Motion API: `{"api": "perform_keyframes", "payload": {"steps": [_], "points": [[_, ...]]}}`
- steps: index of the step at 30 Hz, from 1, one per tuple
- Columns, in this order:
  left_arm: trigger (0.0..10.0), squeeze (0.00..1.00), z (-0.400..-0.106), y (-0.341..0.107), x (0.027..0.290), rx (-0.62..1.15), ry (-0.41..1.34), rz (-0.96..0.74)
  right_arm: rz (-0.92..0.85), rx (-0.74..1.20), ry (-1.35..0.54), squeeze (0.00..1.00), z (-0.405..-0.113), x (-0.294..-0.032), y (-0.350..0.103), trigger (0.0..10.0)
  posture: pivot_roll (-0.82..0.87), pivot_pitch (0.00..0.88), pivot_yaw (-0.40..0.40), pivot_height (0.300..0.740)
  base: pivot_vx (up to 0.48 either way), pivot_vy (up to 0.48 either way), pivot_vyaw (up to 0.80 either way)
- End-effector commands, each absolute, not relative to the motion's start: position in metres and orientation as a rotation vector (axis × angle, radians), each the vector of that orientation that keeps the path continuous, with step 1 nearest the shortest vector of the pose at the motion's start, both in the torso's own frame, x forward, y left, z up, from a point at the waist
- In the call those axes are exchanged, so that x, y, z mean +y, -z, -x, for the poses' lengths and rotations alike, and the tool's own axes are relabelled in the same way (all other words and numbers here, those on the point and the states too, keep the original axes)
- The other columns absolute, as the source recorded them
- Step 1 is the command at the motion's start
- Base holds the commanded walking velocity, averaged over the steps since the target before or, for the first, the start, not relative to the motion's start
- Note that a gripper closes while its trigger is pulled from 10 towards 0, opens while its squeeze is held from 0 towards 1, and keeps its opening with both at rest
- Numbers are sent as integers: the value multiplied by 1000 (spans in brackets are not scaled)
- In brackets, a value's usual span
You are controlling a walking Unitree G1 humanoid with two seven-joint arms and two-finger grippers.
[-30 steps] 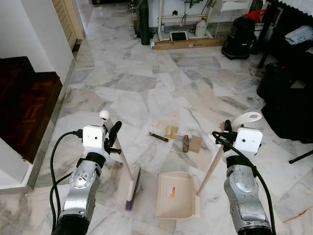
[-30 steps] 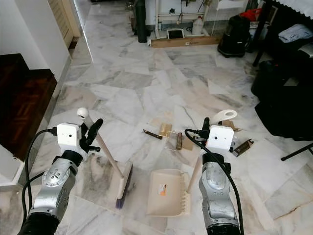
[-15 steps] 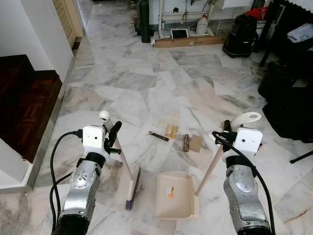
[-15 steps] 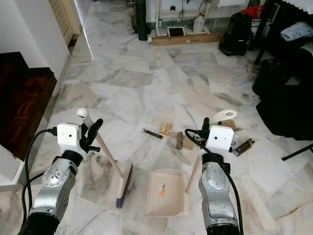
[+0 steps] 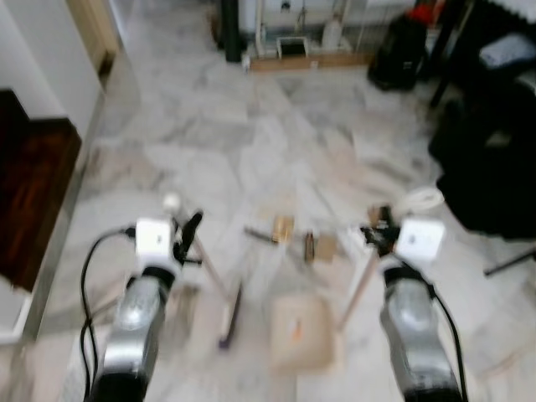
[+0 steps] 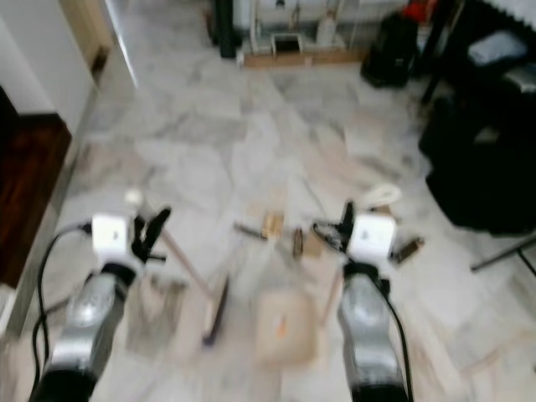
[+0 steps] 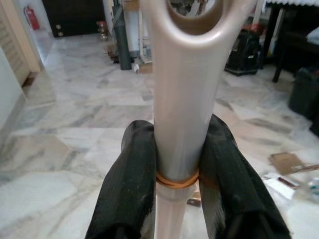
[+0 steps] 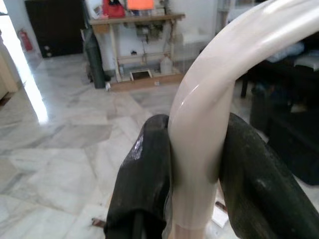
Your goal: Sweep floor
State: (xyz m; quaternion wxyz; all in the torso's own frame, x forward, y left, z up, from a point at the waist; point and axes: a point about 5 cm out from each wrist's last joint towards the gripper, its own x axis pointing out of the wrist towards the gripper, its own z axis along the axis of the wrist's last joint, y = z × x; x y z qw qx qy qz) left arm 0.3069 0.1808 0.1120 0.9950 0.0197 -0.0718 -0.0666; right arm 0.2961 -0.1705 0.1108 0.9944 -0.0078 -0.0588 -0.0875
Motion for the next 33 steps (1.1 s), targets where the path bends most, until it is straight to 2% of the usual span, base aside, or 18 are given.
{"api": "perform_keyframes", "payload": {"steps": [1, 28, 33], "points": [[10000, 0, -308, -120, 174, -183, 157, -33, 31, -173, 191, 0, -297, -176, -122, 10000, -21, 89, 9, 740, 266, 0, 0], [10000, 0, -309, -121, 173, -182, 163, -36, 22, -161, 194, 0, -298, -175, -121, 10000, -21, 82, 14, 740, 270, 0, 0], [10000, 0, -310, -121, 173, -185, 164, -35, 25, -167, 192, 0, -299, -174, -121, 10000, -20, 79, 13, 740, 269, 0, -638]]}}
